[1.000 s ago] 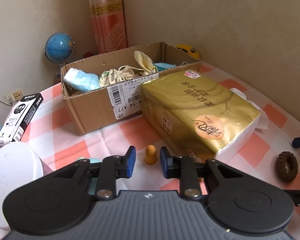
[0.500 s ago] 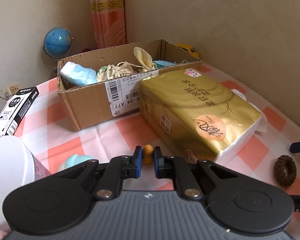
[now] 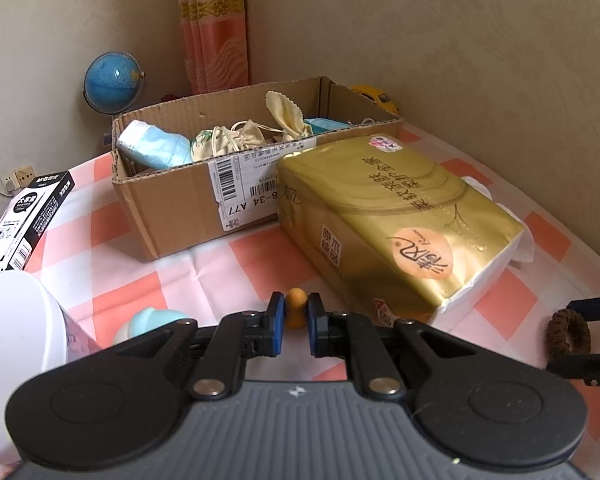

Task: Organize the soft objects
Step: 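Grasp the brown scrunchie with the right gripper while the left grasps the small orange peg, then carry the scrunchie into the box and open the right gripper while the left holds the peg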

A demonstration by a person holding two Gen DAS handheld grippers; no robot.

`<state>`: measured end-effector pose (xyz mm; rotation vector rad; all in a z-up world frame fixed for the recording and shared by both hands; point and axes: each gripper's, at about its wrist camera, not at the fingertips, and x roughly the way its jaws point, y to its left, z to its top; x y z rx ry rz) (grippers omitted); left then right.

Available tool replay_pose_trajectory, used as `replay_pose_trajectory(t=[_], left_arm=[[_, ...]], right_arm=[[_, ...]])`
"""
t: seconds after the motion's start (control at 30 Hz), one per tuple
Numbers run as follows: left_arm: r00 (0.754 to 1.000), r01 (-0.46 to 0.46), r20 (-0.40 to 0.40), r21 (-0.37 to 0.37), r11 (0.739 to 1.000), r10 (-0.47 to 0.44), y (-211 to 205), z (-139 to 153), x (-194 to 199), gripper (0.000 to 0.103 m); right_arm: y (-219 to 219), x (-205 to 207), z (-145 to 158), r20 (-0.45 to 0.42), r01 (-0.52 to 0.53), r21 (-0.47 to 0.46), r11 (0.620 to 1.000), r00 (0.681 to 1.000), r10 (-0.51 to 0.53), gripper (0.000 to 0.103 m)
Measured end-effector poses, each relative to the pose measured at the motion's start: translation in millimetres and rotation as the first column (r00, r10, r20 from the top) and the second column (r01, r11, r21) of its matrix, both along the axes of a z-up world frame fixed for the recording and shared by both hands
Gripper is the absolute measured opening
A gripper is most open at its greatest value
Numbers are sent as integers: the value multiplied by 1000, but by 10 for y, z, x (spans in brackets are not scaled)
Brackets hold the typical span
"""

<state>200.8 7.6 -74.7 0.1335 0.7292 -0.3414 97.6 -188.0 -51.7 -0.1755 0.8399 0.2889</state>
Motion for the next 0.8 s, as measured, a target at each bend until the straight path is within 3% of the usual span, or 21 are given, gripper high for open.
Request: replay_pose_trajectory(t=[0.4, 0.8], left_arm=[[998, 45, -35, 24, 999, -44, 19, 76, -4, 10], [995, 97, -38, 7, 995, -96, 20, 403, -191, 10]], right_arm=[[-24, -33, 62, 9, 1, -6, 1000, 1000, -1, 51], [-100, -34, 279, 47, -24, 3, 1000, 999, 24, 51]])
